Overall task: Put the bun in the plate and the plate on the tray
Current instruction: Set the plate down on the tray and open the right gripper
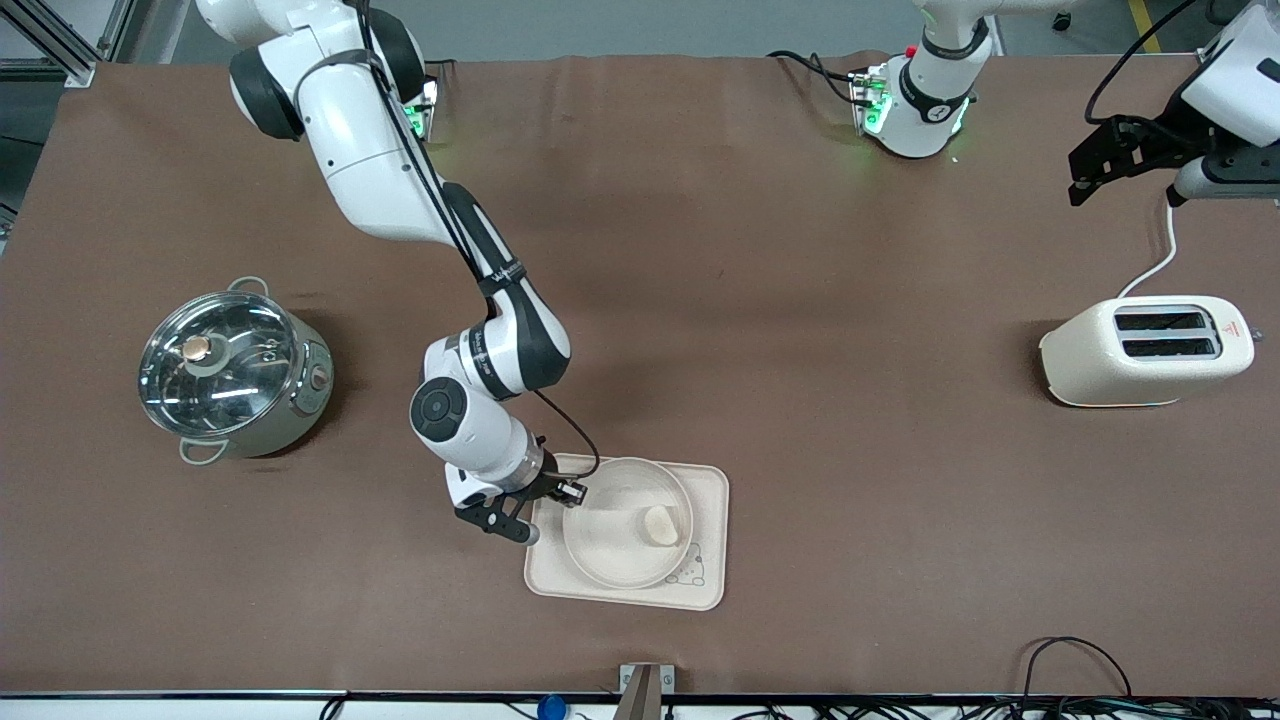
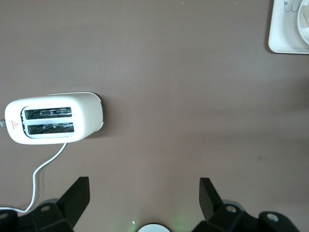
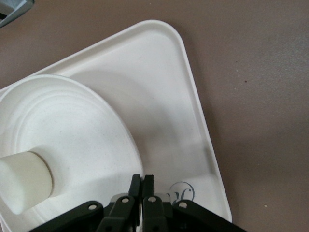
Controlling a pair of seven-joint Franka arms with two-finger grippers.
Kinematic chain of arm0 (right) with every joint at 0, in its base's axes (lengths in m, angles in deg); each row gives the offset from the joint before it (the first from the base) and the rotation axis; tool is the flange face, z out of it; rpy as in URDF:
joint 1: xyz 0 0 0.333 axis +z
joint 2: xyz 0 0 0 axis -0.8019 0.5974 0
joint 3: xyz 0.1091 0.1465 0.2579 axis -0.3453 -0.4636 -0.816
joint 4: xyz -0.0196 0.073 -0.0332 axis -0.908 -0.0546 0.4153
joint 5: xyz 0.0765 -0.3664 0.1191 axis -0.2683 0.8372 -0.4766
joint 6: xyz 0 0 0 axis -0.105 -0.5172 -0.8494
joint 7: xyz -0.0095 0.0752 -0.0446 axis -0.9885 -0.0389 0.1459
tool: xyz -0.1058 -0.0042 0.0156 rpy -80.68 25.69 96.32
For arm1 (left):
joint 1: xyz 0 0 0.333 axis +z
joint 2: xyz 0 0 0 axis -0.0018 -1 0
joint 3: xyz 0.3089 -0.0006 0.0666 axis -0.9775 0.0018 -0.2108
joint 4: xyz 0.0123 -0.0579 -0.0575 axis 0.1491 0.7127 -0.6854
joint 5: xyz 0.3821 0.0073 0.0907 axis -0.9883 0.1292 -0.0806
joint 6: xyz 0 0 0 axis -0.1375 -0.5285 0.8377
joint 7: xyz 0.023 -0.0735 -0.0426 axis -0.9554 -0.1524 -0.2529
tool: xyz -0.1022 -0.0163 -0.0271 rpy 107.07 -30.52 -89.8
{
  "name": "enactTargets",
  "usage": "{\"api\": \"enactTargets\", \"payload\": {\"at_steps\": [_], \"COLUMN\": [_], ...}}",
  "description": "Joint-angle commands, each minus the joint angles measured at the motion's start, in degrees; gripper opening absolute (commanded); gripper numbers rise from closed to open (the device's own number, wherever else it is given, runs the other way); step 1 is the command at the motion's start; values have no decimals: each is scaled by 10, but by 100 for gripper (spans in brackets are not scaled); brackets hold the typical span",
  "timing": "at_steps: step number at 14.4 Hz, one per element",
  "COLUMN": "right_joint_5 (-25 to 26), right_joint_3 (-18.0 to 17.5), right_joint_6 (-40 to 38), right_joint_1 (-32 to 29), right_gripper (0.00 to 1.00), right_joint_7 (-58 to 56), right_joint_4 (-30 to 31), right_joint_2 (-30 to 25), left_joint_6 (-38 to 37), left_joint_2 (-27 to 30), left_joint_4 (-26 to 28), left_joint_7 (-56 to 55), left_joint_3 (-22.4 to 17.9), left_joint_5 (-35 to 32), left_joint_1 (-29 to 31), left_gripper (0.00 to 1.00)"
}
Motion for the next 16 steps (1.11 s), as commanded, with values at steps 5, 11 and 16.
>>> {"api": "enactTargets", "payload": {"at_steps": [5,11,16], "right_joint_5": [-10,-4,6], "right_joint_3": [-2,3,63], "right_joint_6": [0,-11,-182], "right_joint_1": [-6,-16,-26], "right_gripper": [48,100,100], "right_joint_7": [-1,-2,-1], "right_joint_4": [-13,19,86], "right_joint_2": [6,-55,-209], "left_joint_6": [-6,-19,-19], "left_joint_2": [-16,-25,-13], "left_joint_4": [-21,-39,-20], "left_joint_7": [9,7,5], "left_joint_3": [-3,-3,3], "left_joint_5": [-3,-4,2], "left_joint_1": [3,2,1], "left_gripper": [100,100,100]}}
